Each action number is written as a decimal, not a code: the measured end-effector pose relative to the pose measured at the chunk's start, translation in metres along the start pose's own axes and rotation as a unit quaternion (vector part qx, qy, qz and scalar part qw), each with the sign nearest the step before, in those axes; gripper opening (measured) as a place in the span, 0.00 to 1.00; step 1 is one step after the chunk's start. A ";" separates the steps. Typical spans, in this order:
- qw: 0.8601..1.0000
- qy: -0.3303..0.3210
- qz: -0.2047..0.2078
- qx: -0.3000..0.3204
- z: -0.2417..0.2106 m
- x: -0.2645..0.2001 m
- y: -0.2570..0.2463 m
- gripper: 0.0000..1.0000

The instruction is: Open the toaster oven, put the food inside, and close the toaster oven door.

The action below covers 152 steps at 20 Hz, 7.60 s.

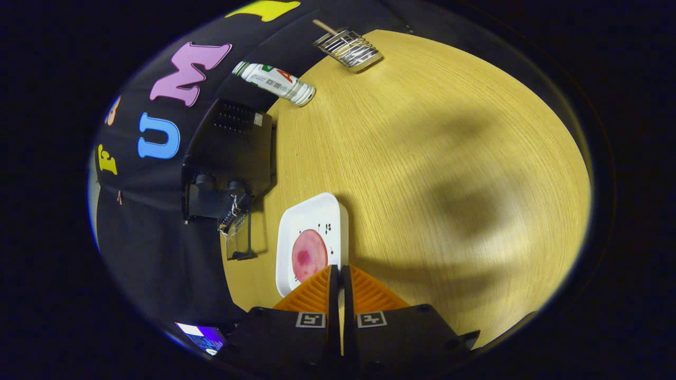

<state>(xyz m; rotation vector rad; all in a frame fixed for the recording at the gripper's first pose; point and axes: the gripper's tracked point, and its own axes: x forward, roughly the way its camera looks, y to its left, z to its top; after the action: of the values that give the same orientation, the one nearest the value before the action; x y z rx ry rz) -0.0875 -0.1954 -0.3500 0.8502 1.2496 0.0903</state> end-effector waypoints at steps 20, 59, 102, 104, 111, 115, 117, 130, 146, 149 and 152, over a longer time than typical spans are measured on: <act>0.990 -0.096 0.056 0.086 -0.080 -0.033 0.106 0.07; 0.938 -0.254 0.084 0.220 0.017 0.209 0.297 0.07; 0.922 -0.128 -0.195 -0.308 -0.142 0.179 0.214 0.99; 0.921 -0.121 -0.200 -0.311 -0.147 0.188 0.210 0.99; 0.914 -0.125 -0.212 -0.322 -0.142 0.208 0.217 1.00; 0.914 -0.129 -0.211 -0.322 -0.137 0.210 0.220 0.99; 0.910 -0.131 -0.208 -0.334 -0.136 0.207 0.223 0.99; 0.915 -0.246 -0.090 -0.307 -0.096 0.131 0.308 0.99; 0.776 -0.502 -0.070 -0.375 0.003 -0.102 0.332 0.99; 0.766 -0.534 -0.060 -0.354 -0.001 -0.144 0.327 0.99; 0.756 -0.555 -0.064 -0.340 -0.003 -0.173 0.315 0.98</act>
<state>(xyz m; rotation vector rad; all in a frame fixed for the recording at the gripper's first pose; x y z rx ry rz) -0.0322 -0.0596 -0.0223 0.0614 0.0726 -0.0728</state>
